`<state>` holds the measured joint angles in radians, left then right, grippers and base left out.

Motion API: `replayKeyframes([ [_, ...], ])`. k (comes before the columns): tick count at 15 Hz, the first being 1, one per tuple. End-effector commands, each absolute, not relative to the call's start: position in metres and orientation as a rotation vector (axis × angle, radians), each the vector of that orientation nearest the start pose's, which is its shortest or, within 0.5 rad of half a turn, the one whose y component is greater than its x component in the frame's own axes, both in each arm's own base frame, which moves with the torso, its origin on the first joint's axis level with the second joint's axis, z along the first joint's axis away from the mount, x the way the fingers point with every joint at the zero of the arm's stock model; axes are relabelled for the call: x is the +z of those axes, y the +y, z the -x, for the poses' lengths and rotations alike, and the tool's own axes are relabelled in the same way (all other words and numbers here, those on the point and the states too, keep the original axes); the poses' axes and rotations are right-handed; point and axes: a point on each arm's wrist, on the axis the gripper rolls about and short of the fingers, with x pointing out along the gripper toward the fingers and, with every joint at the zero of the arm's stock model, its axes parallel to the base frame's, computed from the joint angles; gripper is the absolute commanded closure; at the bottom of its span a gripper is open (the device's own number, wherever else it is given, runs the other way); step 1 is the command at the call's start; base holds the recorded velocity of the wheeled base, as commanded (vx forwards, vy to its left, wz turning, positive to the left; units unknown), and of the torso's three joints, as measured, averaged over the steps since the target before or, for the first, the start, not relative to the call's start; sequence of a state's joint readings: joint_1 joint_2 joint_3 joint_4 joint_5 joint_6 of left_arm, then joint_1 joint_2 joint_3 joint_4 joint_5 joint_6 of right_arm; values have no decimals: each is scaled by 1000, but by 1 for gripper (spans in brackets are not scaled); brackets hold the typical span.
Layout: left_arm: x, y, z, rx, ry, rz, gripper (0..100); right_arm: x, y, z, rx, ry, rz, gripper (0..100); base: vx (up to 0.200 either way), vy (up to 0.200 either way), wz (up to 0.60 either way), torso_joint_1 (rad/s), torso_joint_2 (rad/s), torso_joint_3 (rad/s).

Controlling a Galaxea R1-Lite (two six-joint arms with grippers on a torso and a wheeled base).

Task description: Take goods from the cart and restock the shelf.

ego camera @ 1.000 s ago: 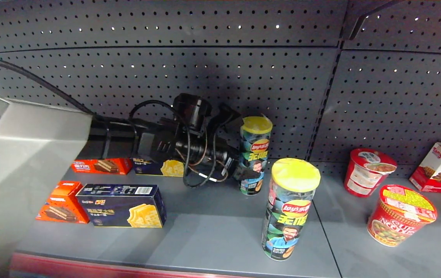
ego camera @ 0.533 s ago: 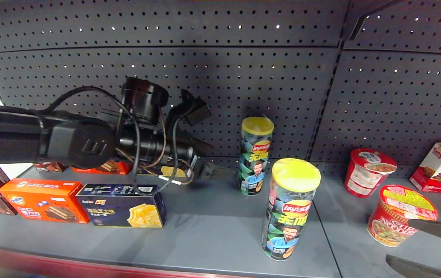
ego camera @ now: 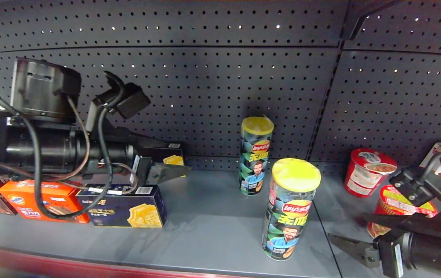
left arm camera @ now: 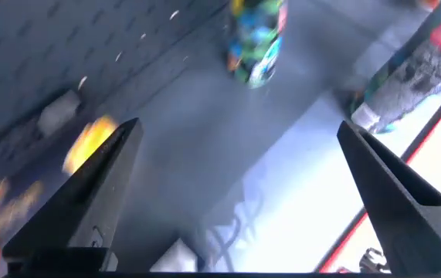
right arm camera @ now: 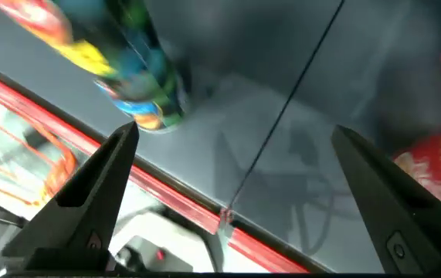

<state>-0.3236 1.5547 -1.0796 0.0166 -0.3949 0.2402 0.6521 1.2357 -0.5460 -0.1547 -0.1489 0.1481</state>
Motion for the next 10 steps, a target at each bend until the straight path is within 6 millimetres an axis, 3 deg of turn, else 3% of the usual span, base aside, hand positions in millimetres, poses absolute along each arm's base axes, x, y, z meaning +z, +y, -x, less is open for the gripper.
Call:
replayKeyframes([
  [1,254,-79,-223,-678,363,-196,0,163,109,-149,442,605,103,0,0,0,0,0,0,0],
  [3,260,-77,-216,-659,340,-190,0,160,111,-151,441,624,111,0,0,0,0,0,0,0],
  [10,261,-71,-218,-619,320,-188,0,154,121,-170,434,608,110,0,0,0,0,0,0,0],
])
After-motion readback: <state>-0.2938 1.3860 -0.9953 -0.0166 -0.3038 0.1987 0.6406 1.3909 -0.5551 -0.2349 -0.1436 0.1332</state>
